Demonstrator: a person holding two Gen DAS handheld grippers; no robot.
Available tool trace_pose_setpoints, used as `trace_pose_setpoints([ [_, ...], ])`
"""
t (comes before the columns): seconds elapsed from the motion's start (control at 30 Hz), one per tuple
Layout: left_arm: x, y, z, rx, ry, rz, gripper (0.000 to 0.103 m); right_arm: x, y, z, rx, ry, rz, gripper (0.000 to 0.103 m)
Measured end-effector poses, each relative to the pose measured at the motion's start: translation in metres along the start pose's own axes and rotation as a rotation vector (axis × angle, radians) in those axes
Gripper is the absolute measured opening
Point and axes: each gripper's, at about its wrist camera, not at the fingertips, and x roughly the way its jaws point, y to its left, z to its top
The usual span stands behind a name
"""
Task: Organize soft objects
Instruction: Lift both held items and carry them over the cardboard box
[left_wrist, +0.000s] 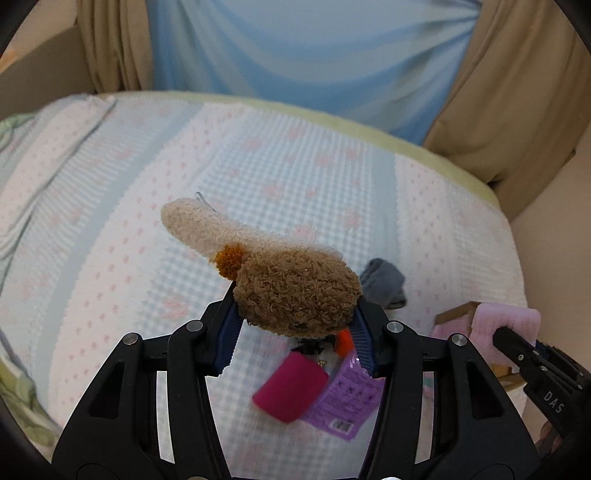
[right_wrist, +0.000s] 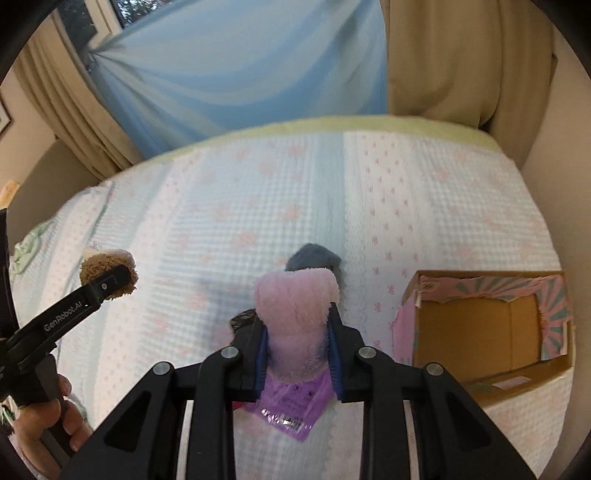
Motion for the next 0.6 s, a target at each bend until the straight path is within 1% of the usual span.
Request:
trace_pose_setpoints([
  [0.1,-0.041,-0.009,0.000,0.015,-0.033,0.005,0.049,-0.037,-0.001,0.002,-0.025,-0.029,0.020,0.025],
  [0.13,-0.049,-0.012,-0.001,0.017,-0.041,0.003,0.049,-0.048,-0.003,0.001,-0.031,-0.038,0.025,0.025],
  [0.23,-0.081,-0.030,-0.009,0.014,-0.085,-0.010,0.049,-0.080,-0.014,-0.002,-0.053,-0.063,0.028,0.025],
  [0.3,-0.102,-0.050,-0.017,0.014,-0.107,-0.014,0.049,-0.097,-0.028,-0.004,-0.056,-0.078,0.038,0.025],
  [0.33,-0.108,-0.057,-0.020,0.011,-0.114,-0.018,0.049,-0.106,-0.036,-0.005,-0.059,-0.088,0.039,0.025],
  [0.47,-0.130,-0.105,-0.042,0.017,-0.138,-0.051,0.049,-0.138,-0.075,-0.012,-0.067,-0.118,0.024,0.025],
  [0.6,-0.136,-0.159,-0.061,0.053,-0.120,-0.106,0.049,-0.158,-0.119,-0.017,-0.045,-0.134,-0.017,0.025],
])
